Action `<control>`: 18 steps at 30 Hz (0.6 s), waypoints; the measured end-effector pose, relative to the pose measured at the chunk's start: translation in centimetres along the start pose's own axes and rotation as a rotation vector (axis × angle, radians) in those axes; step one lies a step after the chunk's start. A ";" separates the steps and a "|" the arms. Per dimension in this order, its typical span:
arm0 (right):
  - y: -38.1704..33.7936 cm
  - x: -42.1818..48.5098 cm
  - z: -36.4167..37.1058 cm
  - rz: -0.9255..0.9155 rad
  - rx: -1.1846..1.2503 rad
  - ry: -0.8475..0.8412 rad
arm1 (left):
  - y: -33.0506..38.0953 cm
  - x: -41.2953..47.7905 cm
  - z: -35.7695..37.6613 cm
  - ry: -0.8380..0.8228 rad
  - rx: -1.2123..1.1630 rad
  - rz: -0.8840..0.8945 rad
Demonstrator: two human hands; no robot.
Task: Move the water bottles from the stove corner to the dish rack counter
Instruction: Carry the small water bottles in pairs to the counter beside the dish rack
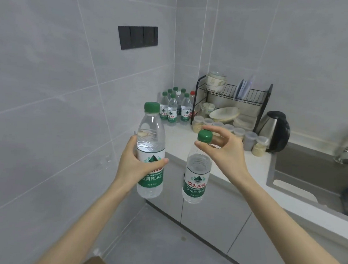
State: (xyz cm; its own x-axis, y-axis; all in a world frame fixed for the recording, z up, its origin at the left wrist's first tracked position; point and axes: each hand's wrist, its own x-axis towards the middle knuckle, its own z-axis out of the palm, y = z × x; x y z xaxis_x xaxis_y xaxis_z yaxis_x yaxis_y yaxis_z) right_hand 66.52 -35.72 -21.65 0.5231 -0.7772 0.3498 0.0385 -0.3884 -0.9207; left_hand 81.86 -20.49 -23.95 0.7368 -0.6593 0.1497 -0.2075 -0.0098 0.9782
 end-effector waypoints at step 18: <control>14.5 28.3 4.3 0.003 -0.124 -0.208 | -7.5 28.0 7.3 0.127 0.030 -0.110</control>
State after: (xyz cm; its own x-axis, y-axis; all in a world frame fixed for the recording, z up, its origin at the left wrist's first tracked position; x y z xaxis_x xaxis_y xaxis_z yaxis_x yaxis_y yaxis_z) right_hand 85.52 -61.22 -25.80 0.6877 -0.6647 0.2920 -0.0613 -0.4539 -0.8889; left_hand 99.38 -44.35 -28.12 0.8312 -0.5526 0.0605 -0.1387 -0.1008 0.9852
